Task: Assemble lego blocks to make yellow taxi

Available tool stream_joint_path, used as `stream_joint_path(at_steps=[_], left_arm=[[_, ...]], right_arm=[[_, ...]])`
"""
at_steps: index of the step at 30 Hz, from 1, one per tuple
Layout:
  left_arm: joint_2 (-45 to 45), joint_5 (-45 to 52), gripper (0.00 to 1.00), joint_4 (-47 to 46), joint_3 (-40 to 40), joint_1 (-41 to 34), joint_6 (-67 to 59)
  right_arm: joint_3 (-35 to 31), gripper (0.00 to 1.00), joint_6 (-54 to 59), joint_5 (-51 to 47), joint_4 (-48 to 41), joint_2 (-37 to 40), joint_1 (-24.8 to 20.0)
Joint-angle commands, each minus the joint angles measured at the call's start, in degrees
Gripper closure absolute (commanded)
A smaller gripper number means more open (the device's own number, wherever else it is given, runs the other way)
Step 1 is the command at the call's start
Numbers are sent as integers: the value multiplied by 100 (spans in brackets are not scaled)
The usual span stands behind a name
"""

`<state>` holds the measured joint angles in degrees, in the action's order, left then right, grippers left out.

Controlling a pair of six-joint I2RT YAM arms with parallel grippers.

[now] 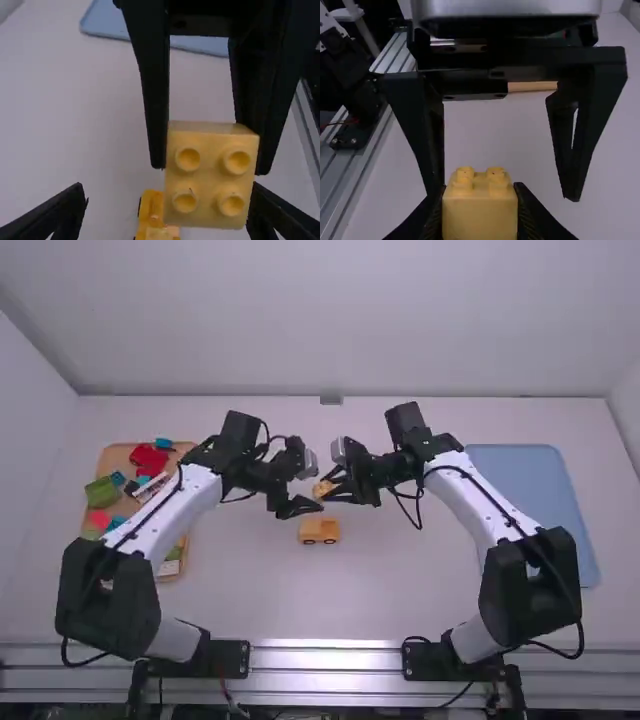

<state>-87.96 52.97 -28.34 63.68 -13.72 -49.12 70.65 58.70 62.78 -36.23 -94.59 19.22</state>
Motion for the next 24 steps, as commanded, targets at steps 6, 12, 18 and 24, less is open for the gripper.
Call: stream_joint_path(at_steps=[6,12,18,24], left_arm=[[42,310,29,76,-42,-22,22],[42,317,45,74,-42,-20,22],[42,317,56,74,-42,-22,22],[42,411,64,11,-42,-17,20]], right_arm=[[138,91,31,-138,-2,20,-9],[138,91,31,-127,13,20,-9],[138,91,-83,-114,199,20,-2],[138,86,-326,-116,448,20,-4]])
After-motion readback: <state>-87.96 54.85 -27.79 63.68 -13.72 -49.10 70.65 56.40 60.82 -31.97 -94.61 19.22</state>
